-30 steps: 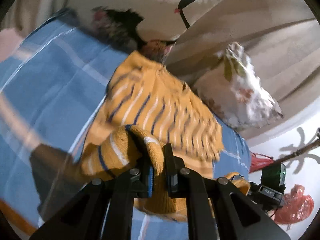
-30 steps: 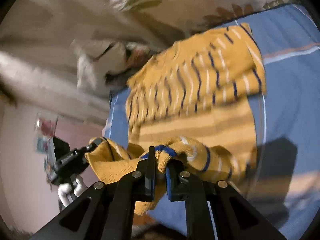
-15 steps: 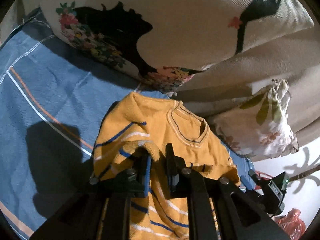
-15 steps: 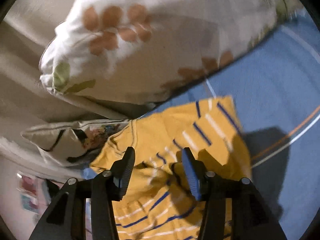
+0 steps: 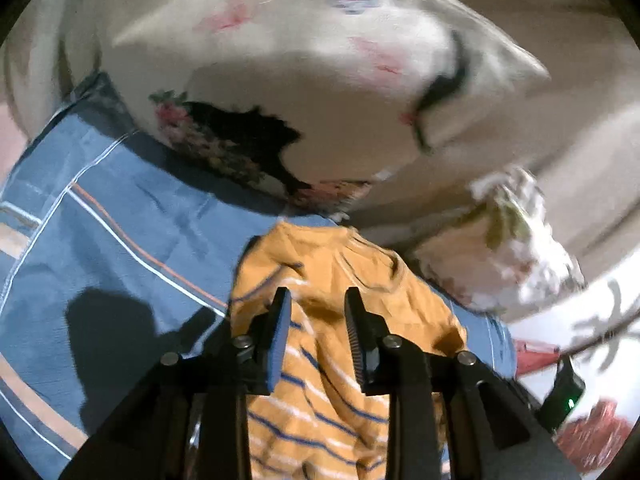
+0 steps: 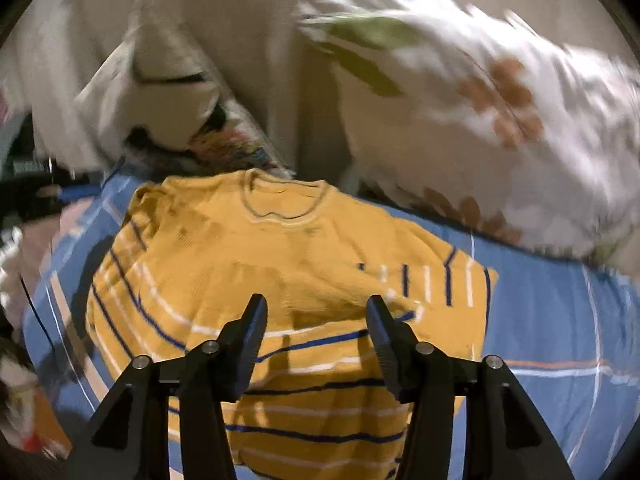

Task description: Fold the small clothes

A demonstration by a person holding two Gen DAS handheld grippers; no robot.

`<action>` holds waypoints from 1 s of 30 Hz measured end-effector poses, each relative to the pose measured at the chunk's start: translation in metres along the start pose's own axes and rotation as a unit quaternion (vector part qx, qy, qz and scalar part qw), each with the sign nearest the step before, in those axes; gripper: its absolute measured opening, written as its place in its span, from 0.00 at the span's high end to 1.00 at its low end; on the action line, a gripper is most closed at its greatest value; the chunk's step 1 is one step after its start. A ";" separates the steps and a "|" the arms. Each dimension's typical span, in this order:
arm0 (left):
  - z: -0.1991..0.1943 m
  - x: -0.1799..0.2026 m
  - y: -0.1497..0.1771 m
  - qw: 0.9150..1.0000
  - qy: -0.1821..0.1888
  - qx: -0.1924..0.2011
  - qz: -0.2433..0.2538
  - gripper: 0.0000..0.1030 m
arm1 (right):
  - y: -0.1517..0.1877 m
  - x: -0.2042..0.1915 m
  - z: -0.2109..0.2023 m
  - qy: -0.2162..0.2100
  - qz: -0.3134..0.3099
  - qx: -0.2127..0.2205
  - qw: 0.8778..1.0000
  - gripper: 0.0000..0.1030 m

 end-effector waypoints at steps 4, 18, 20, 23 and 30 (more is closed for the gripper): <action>0.018 0.027 0.026 0.995 -0.003 -0.038 0.087 0.64 | 0.000 -0.014 0.033 0.040 -0.066 -0.022 0.997 0.41; 0.117 0.005 0.027 0.980 -0.129 -0.060 0.138 0.67 | -0.032 0.049 0.088 0.085 0.042 -0.054 0.994 0.96; 0.122 0.000 0.027 0.980 -0.136 -0.058 0.135 0.67 | -0.029 0.070 0.099 0.099 0.078 -0.065 0.990 1.00; 0.124 0.001 0.028 0.978 -0.143 -0.052 0.144 0.67 | -0.017 0.097 0.117 0.142 0.109 -0.092 0.980 1.00; 0.111 0.015 0.028 0.973 -0.159 -0.045 0.161 0.67 | -0.017 0.112 0.065 0.135 0.174 -0.035 0.975 0.99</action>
Point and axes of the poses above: each gripper's, at about its wrist camera, not at the fingertips, and z roughly the way its jaws point, x to its right, y to its underside, the point moved 2 cm from there along z, roughly the way its jaws point, and after that the axes turned 5 degrees about x, right-handed, at the moved point
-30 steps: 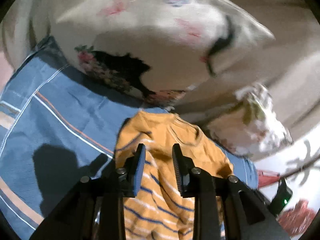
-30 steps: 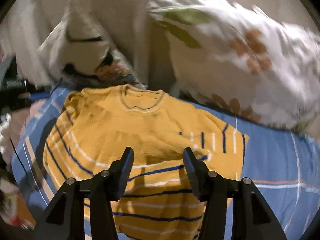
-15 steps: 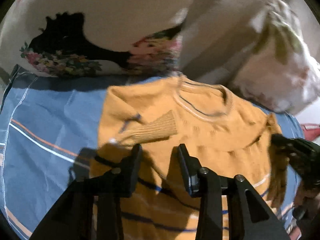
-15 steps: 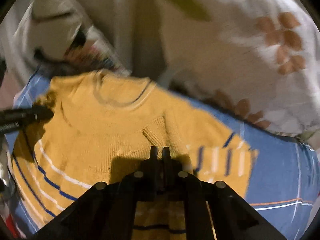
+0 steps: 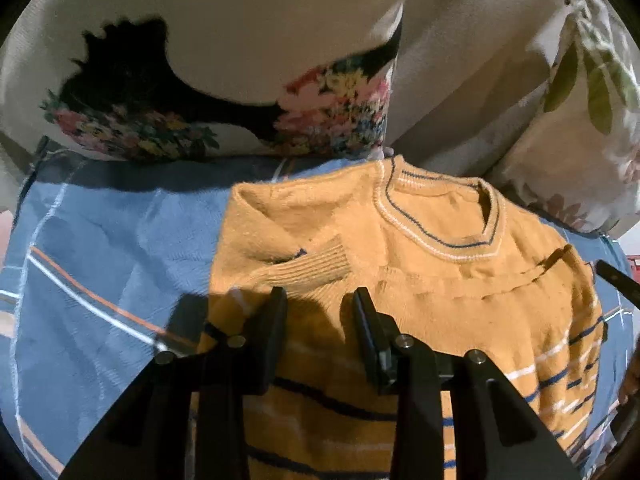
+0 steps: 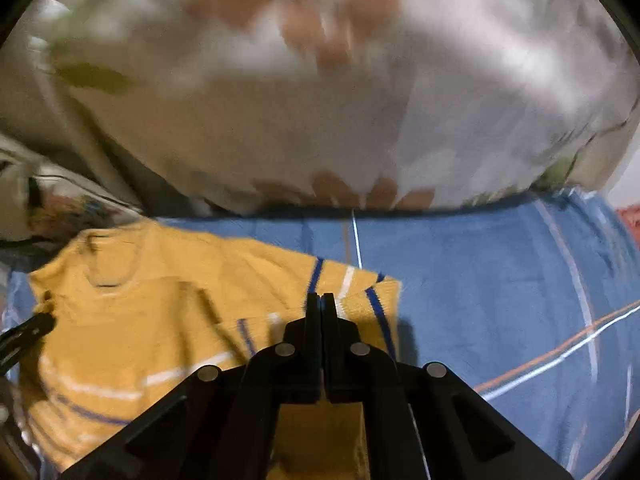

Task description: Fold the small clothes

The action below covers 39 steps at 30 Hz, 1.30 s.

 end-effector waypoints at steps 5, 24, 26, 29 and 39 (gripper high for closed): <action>-0.041 0.010 0.004 0.999 -0.027 0.031 0.020 0.67 | 0.015 -0.032 -0.055 -0.066 -0.031 0.032 0.997 0.92; -0.025 -0.007 0.032 0.996 -0.069 -0.002 0.050 0.67 | 0.037 -0.040 0.019 -0.083 -0.024 -0.067 0.994 0.76; -0.029 -0.007 0.031 0.996 -0.071 -0.002 0.049 0.67 | 0.039 -0.037 0.012 -0.082 -0.020 -0.065 0.994 0.76; -0.039 -0.010 0.027 0.997 -0.070 -0.001 0.042 0.67 | 0.039 -0.031 -0.006 -0.081 -0.004 -0.050 0.995 0.74; -0.081 -0.016 0.041 0.997 -0.068 0.010 0.039 0.66 | 0.088 -0.029 -0.069 -0.065 -0.014 -0.019 0.998 0.60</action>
Point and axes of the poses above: each gripper's, at about its wrist camera, not at the fingertips, and z roughly the way its jaws point, x to its right, y to its underside, the point moved 2 cm from there along z, roughly the way its jaws point, and after that the axes turned 5 degrees about x, right-handed, at the moved point
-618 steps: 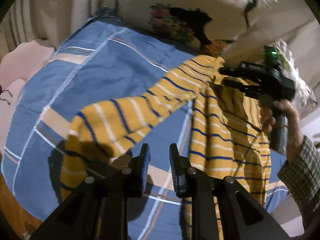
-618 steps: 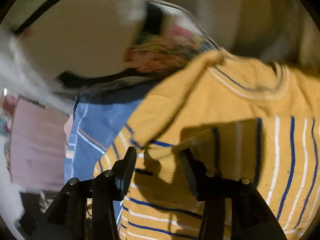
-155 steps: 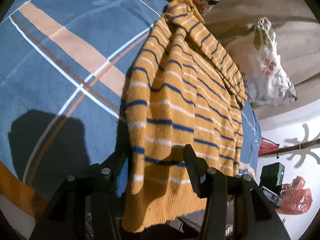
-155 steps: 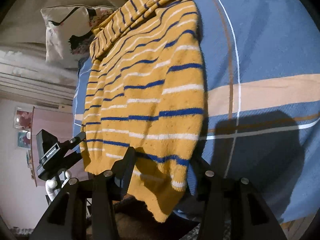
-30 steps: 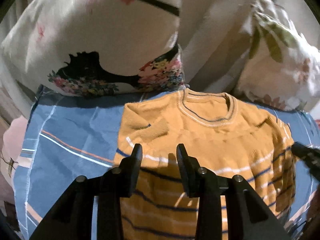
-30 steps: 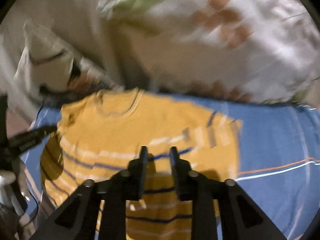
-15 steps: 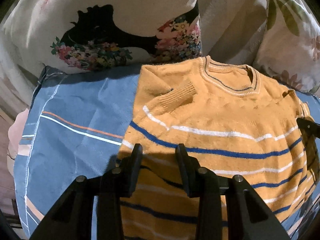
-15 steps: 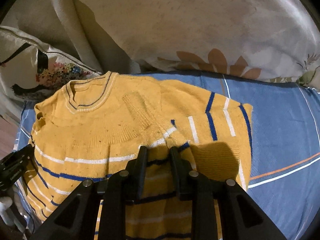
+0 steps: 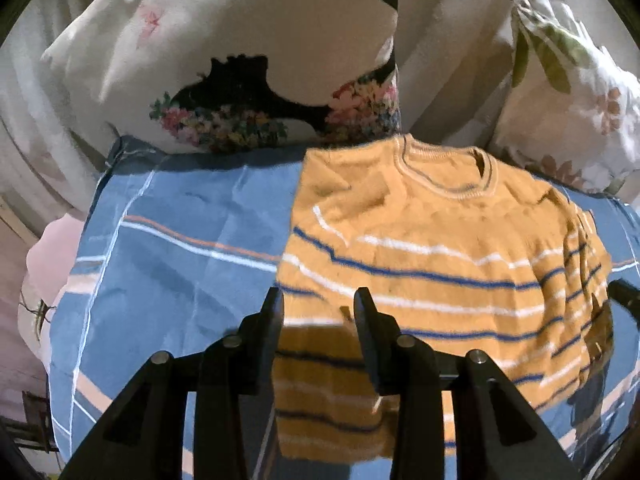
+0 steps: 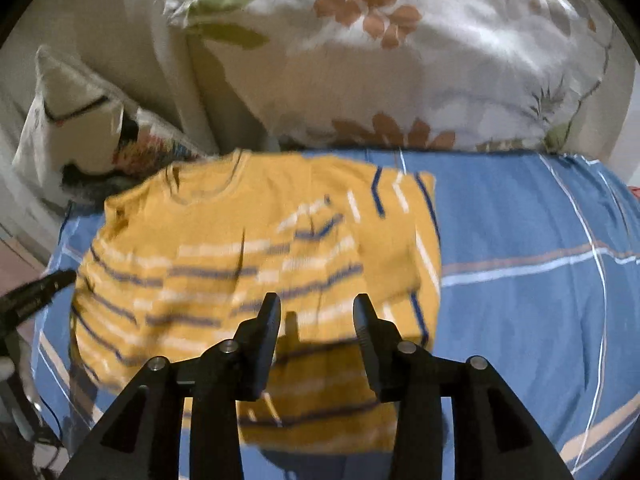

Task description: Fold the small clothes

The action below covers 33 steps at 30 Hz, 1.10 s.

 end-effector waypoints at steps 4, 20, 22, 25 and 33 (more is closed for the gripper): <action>0.015 -0.001 0.020 1.000 -0.004 -0.028 -0.001 0.66 | 0.024 0.012 0.020 0.002 0.019 -0.035 0.999 0.60; -0.026 0.016 0.012 1.000 -0.005 -0.004 0.005 0.59 | 0.020 0.028 -0.012 -0.010 0.032 -0.012 0.999 0.58; -0.027 0.022 0.006 1.000 -0.002 0.001 0.010 0.57 | 0.013 0.028 -0.018 -0.014 0.026 -0.006 1.000 0.58; -0.019 0.031 -0.005 1.000 0.011 0.002 0.011 0.57 | -0.002 0.024 -0.021 -0.023 0.019 0.004 1.000 0.58; 0.024 0.049 -0.037 0.998 0.050 -0.017 0.015 0.57 | -0.041 -0.018 0.011 -0.059 -0.005 0.002 0.998 0.57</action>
Point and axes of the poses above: each gripper's, at about its wrist camera, not at the fingertips, and z roughly the way its jaws point, x to its right, y to its underside, the point moved 2 cm from there along z, roughly the way its jaws point, and after that the axes turned 5 degrees about x, right-handed, at the moved point
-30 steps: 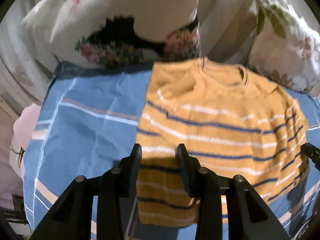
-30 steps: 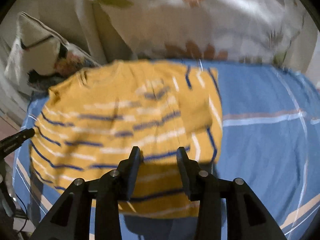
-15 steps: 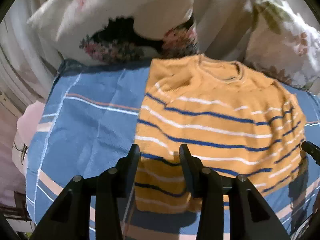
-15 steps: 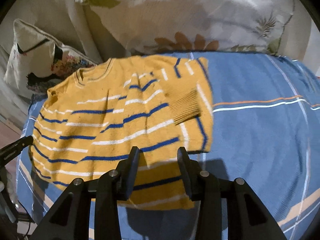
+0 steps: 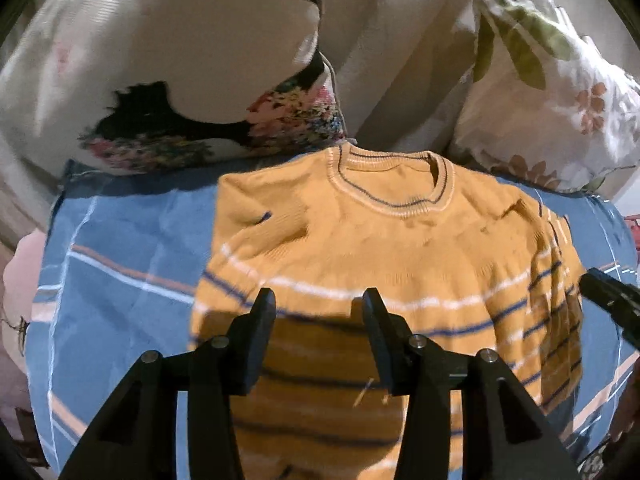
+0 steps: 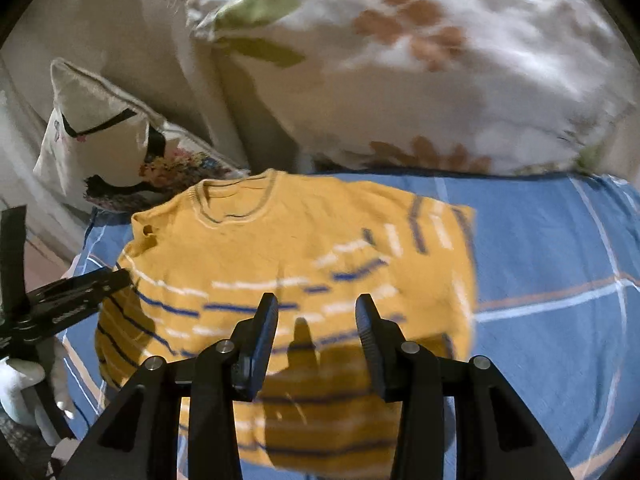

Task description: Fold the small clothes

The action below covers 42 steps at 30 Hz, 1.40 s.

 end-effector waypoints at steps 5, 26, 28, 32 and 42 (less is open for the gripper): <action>0.037 -0.013 -0.014 1.000 -0.004 -0.025 -0.007 0.57 | -0.016 -0.001 0.055 0.007 0.017 -0.042 0.999 0.57; 0.076 -0.048 -0.025 0.999 0.020 -0.041 0.011 0.51 | -0.053 0.036 0.051 0.106 0.081 0.000 0.991 0.53; 0.076 -0.049 -0.026 0.999 0.026 -0.041 0.006 0.51 | -0.050 0.023 0.034 0.102 0.073 0.012 0.992 0.53; 0.063 -0.054 -0.028 0.999 0.040 -0.034 -0.005 0.51 | -0.034 -0.003 0.022 0.089 0.052 0.012 0.995 0.53; -0.002 -0.080 -0.009 0.997 0.060 -0.005 -0.041 0.51 | -0.011 -0.056 0.033 0.037 0.014 -0.028 0.999 0.52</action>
Point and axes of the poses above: each gripper's, at about its wrist camera, not at the fingertips, and z roughly the way its jaws point, x to its right, y to its underside, the point moved 2 cm from there along z, roughly the way its jaws point, and after that the axes turned 5 degrees about x, right-handed, at the moved point
